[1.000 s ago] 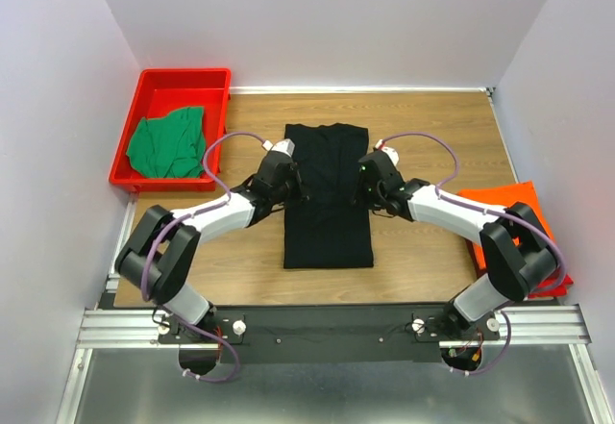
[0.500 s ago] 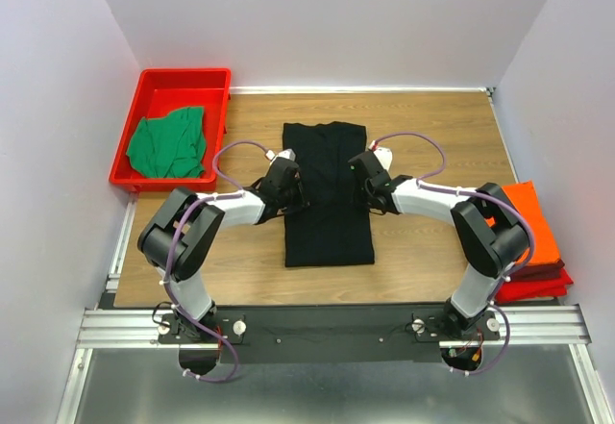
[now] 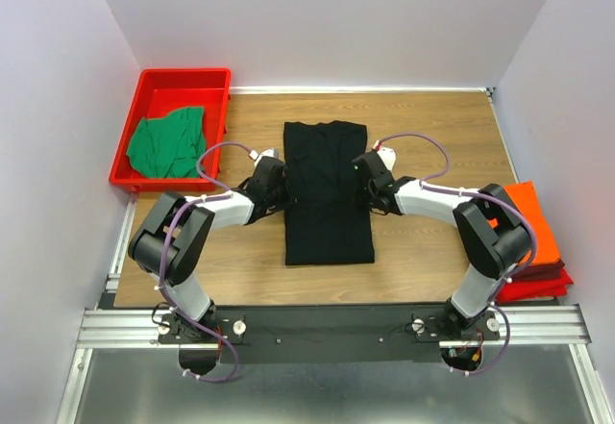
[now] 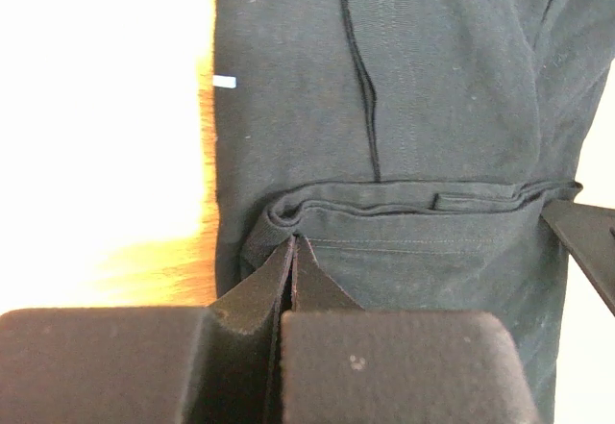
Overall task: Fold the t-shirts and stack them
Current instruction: Fold the tshirt
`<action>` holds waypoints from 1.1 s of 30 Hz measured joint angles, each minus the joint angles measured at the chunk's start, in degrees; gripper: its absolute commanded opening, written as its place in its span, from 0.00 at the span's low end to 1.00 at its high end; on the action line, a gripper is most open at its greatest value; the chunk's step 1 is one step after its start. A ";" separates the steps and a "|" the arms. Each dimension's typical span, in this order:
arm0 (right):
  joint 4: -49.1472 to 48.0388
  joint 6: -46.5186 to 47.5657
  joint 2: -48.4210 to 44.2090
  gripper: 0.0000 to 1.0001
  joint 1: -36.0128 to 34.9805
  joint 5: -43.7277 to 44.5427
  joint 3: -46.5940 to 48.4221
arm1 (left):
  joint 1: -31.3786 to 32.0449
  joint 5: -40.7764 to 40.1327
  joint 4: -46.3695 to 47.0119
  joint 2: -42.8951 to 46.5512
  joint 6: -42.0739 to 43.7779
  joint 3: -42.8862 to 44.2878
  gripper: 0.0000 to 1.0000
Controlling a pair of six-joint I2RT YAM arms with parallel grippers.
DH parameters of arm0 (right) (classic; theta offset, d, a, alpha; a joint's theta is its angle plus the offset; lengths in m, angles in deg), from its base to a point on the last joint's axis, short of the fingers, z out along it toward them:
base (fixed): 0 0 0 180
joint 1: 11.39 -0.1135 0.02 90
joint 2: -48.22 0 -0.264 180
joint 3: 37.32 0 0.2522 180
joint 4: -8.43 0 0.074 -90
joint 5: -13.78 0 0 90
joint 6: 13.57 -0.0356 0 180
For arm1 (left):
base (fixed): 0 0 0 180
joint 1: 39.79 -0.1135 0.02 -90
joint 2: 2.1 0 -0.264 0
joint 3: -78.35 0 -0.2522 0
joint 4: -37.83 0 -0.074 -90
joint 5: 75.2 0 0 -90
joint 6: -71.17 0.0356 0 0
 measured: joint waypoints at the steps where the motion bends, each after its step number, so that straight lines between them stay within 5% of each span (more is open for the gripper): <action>1: -0.07 0.00 -0.17 0.41 0.11 -0.15 -0.13 | -0.13 0.02 0.00 0.00 0.04 -0.04 0.03; 9: 1.46 0.02 -2.03 0.48 1.18 -2.03 -1.01 | -0.33 0.48 0.00 0.13 1.33 -0.04 0.04; 13: 3.21 0.31 -5.92 0.65 2.54 -4.22 -1.33 | -0.81 1.86 -0.72 2.71 2.93 -0.04 0.21; 17: 5.11 0.59 -13.60 0.68 3.67 -7.15 -1.42 | -0.92 3.93 -1.46 9.29 4.28 -0.24 0.29; 30: 9.68 -1.42 -27.17 0.51 0.46 -25.99 -17.59 | 3.58 8.04 -10.01 26.80 1.11 -16.76 0.29; 33: 10.01 -2.60 -27.82 0.38 -1.79 -27.47 -20.09 | 6.29 7.98 -12.37 28.41 -0.39 -18.62 0.29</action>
